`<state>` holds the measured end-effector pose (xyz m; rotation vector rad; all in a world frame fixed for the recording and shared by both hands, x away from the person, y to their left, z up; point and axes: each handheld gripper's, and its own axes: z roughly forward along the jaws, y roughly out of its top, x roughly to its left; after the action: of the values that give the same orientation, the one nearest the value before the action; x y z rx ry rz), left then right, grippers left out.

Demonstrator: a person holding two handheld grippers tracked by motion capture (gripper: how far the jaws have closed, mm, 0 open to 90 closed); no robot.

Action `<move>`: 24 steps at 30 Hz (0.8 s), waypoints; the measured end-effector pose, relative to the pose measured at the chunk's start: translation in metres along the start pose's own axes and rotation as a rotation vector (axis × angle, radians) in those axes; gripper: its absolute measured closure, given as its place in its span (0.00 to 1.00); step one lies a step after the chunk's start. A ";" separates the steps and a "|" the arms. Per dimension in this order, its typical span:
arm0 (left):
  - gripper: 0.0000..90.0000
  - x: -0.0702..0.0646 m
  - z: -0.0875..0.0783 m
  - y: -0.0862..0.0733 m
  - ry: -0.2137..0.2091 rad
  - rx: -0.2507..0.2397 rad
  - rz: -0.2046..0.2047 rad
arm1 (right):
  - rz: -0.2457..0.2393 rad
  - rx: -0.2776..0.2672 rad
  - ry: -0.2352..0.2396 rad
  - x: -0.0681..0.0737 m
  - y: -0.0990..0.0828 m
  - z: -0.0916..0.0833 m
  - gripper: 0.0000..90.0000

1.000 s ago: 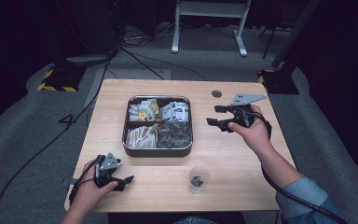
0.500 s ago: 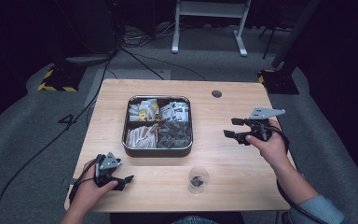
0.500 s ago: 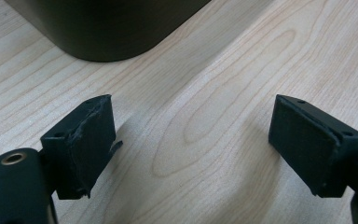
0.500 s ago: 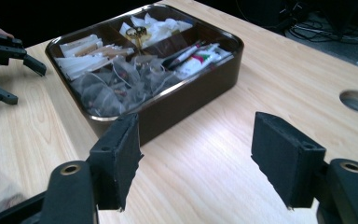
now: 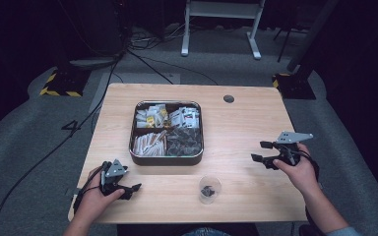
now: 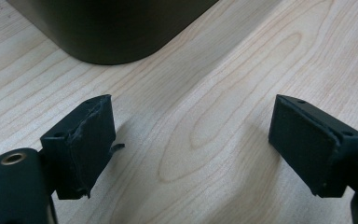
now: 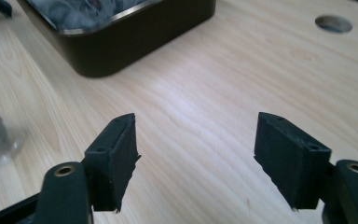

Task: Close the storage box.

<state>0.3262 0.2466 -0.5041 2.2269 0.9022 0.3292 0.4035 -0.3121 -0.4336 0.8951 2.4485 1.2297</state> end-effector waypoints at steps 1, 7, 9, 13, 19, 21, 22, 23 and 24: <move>0.17 0.000 0.000 0.000 0.000 0.000 -0.001 | -0.007 0.014 0.003 0.000 -0.004 0.000 0.33; 0.17 0.001 0.001 0.001 -0.002 0.000 0.000 | -0.022 0.008 -0.011 0.003 -0.022 -0.003 0.33; 0.17 0.001 0.001 0.001 -0.002 0.000 -0.001 | -0.029 0.017 -0.015 0.003 -0.025 -0.004 0.32; 0.17 0.001 0.001 0.001 -0.001 0.000 -0.001 | -0.006 0.007 -0.015 0.003 -0.032 -0.002 0.32; 0.17 0.001 0.001 0.001 -0.001 0.000 -0.001 | 0.000 0.051 -0.018 0.000 -0.046 0.008 0.32; 0.17 0.001 0.001 0.001 0.000 -0.001 -0.001 | -0.003 0.055 -0.016 -0.001 -0.048 0.010 0.30; 0.17 0.001 0.001 0.001 0.000 0.000 -0.002 | 0.000 0.060 -0.014 -0.001 -0.049 0.011 0.28; 0.17 0.001 0.001 0.001 0.000 0.000 -0.003 | -0.003 0.067 -0.018 0.000 -0.049 0.012 0.25; 0.17 0.001 0.001 0.001 0.000 0.000 -0.002 | -0.013 0.079 -0.023 0.000 -0.050 0.013 0.23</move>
<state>0.3282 0.2464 -0.5041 2.2260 0.9037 0.3285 0.3890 -0.3262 -0.4810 0.9074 2.4960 1.1185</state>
